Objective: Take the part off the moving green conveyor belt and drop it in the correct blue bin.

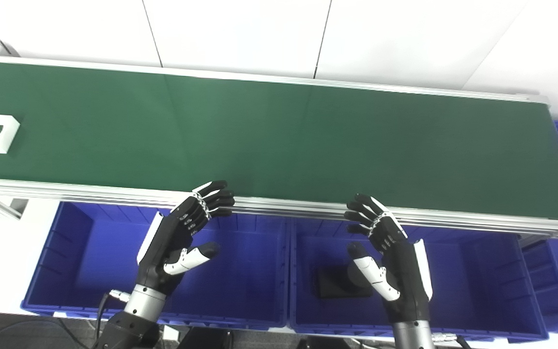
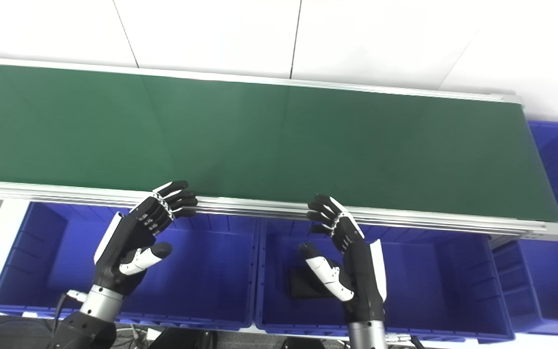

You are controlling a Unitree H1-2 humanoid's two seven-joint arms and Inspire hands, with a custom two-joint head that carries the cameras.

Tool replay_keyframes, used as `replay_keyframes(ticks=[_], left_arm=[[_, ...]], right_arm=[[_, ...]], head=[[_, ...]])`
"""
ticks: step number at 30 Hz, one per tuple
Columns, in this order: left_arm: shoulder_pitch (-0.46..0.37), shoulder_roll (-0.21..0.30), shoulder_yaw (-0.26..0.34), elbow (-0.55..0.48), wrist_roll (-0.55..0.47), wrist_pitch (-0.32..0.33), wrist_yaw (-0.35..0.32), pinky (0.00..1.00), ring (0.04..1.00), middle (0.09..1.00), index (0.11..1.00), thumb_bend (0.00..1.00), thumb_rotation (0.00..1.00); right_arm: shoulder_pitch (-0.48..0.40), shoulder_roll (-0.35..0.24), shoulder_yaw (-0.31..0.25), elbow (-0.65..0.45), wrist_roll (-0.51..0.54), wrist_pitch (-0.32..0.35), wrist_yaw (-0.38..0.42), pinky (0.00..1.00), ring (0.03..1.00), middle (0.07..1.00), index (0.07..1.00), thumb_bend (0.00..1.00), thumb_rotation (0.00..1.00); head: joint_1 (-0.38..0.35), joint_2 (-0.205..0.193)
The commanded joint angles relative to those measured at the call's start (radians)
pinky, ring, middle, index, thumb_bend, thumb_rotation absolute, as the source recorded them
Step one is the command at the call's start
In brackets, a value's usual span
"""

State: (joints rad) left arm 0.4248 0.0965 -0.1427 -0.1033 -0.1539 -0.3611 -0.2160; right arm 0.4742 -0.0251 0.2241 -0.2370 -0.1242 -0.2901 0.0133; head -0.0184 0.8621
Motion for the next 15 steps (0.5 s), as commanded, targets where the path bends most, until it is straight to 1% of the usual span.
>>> replay_keyframes(ticks=[1,3,7,10,11,12,13,14,15], left_arm=[[-0.003,0.000,-0.002,-0.019,-0.003,-0.027,-0.008,0.71,0.755,0.773,0.811,0.94,0.55],[-0.003,-0.001,-0.003,-0.018,-0.003,-0.029,-0.009,0.71,0.755,0.773,0.811,0.94,0.55],[-0.005,-0.005,-0.003,-0.012,-0.004,-0.032,-0.008,0.71,0.753,0.771,0.807,0.93,0.54],[-0.006,-0.017,-0.006,-0.007,0.020,-0.037,0.002,0.70,0.748,0.766,0.805,0.94,0.55],[-0.007,-0.020,-0.006,-0.004,0.028,-0.040,0.005,0.69,0.747,0.765,0.805,0.94,0.55],[-0.006,-0.023,-0.009,-0.003,0.036,-0.041,0.006,0.69,0.746,0.765,0.805,0.94,0.56],[-0.006,-0.025,-0.012,-0.003,0.041,-0.041,0.006,0.70,0.748,0.764,0.806,0.94,0.56],[-0.004,-0.028,-0.015,-0.005,0.046,-0.039,0.005,0.70,0.749,0.764,0.807,0.94,0.56],[-0.004,-0.029,-0.017,-0.005,0.049,-0.038,0.005,0.70,0.749,0.764,0.809,0.93,0.56]], right_arm=[[-0.001,0.005,-0.001,-0.011,0.006,-0.061,0.000,0.66,0.743,0.780,0.819,0.58,0.61],[-0.002,0.005,-0.001,-0.010,0.006,-0.061,0.000,0.66,0.741,0.778,0.817,0.58,0.61],[-0.002,0.004,-0.003,-0.008,0.013,-0.061,0.001,0.66,0.741,0.778,0.818,0.59,0.61],[-0.002,-0.002,-0.007,-0.003,0.024,-0.066,0.003,0.65,0.737,0.774,0.815,0.59,0.61],[-0.003,-0.004,-0.008,0.000,0.030,-0.068,0.005,0.65,0.737,0.775,0.815,0.59,0.61],[-0.003,-0.007,-0.011,0.003,0.036,-0.072,0.007,0.65,0.738,0.775,0.816,0.59,0.61],[-0.003,-0.009,-0.012,0.005,0.039,-0.075,0.008,0.66,0.739,0.776,0.817,0.58,0.61],[-0.003,-0.011,-0.015,0.008,0.042,-0.078,0.008,0.66,0.739,0.776,0.818,0.58,0.61],[-0.003,-0.013,-0.016,0.011,0.045,-0.080,0.008,0.66,0.739,0.775,0.817,0.58,0.60]], head=[[0.000,0.001],[0.003,0.000],[0.032,-0.004],[0.124,-0.027],[0.135,-0.031],[0.164,-0.045],[0.169,-0.047],[0.198,-0.063],[0.203,-0.066]])
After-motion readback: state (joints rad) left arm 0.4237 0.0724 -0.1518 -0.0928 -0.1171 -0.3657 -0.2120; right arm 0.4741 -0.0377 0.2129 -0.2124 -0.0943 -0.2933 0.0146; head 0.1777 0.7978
